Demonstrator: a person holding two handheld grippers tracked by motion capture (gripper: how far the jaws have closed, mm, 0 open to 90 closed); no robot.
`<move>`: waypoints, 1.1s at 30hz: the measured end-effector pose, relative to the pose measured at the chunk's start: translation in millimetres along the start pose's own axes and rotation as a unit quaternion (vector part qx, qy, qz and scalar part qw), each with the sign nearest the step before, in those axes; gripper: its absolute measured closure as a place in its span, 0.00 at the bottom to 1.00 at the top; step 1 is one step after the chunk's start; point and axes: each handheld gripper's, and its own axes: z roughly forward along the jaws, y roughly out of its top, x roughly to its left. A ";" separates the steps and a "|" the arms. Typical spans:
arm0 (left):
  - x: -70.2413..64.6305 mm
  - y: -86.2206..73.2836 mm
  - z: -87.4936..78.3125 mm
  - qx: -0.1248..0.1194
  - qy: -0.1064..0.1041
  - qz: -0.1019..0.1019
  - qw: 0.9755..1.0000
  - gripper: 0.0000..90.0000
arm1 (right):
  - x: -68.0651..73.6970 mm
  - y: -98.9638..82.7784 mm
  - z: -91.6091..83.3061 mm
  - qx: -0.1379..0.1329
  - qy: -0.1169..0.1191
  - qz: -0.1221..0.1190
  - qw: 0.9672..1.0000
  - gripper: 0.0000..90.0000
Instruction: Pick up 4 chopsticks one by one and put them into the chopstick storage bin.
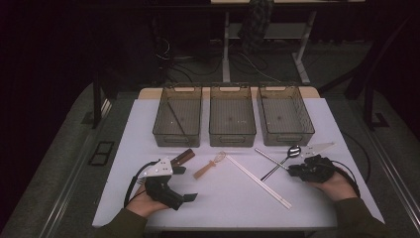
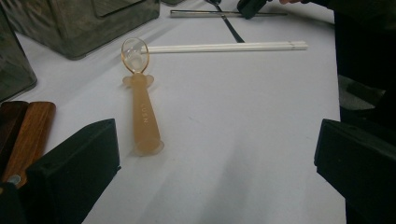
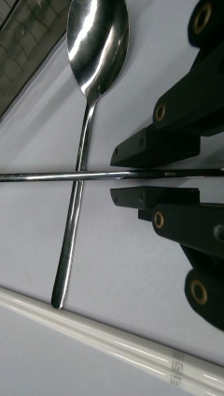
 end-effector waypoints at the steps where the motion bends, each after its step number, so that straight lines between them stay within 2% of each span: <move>1: 0.1 0.0 0.2 0.000 -0.001 -0.001 1.000 0.00 | -0.1 -0.4 0.2 -0.001 -0.001 -0.002 1.000 0.88; 8: -0.5 0.0 1.1 0.003 -0.002 0.000 1.000 0.00 | -2.2 -1.2 0.5 -0.003 0.000 0.000 1.000 0.93; 21: -0.6 0.0 1.2 0.003 -0.004 0.001 1.000 0.00 | -6.6 -2.9 0.1 -0.009 0.016 0.013 1.000 0.95; 33: -1.2 0.3 1.7 0.004 -0.005 0.003 1.000 0.00 | -8.0 -2.8 -3.5 -0.007 0.021 0.020 1.000 0.95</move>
